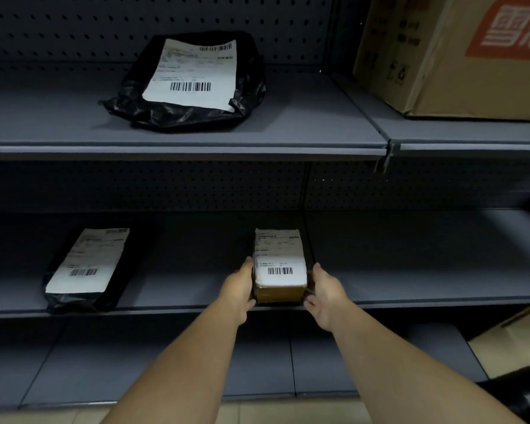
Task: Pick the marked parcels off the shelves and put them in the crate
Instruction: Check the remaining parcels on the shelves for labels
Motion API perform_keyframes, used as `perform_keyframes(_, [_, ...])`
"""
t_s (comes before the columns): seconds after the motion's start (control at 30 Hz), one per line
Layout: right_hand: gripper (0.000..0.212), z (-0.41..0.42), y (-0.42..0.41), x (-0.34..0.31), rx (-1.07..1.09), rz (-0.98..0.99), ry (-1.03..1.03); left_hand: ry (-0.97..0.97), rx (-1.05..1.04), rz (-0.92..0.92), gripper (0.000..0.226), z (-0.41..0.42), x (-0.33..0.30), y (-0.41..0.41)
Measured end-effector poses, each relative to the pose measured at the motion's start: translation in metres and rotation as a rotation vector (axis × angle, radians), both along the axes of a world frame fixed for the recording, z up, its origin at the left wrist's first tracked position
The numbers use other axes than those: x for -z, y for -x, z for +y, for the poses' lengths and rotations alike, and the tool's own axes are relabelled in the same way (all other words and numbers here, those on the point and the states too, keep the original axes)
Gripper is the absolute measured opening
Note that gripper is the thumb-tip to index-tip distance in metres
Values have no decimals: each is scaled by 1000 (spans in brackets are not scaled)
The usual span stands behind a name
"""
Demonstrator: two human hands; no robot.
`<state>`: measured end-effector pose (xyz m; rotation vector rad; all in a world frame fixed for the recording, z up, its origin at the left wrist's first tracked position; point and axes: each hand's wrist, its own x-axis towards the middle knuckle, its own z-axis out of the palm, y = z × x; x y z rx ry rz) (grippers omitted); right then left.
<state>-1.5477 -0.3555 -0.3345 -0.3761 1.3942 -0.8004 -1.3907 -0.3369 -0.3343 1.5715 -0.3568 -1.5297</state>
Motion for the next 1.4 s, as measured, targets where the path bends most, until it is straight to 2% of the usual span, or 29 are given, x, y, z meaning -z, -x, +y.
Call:
perform_keyframes(0.2, [49, 8, -1, -14, -27, -7, 34, 51, -1, -17, 41, 9, -12, -6])
perform_keyframes(0.3, [38, 18, -1, -30, -56, 10, 83, 95, 4, -30, 41, 21, -23, -10])
perform_keyframes(0.6, [17, 57, 2, -67, -117, 49, 286, 251, 7, -82, 15, 63, -64, -16])
perform_keyframes(0.9, [16, 80, 12, -66, -118, 2, 355, 357, 85, -139, 15, 88, -69, -13])
perform_keyframes(1.4, [13, 82, 6, -69, -97, 17, 375, 373, 53, -123, 16, 89, -74, -17])
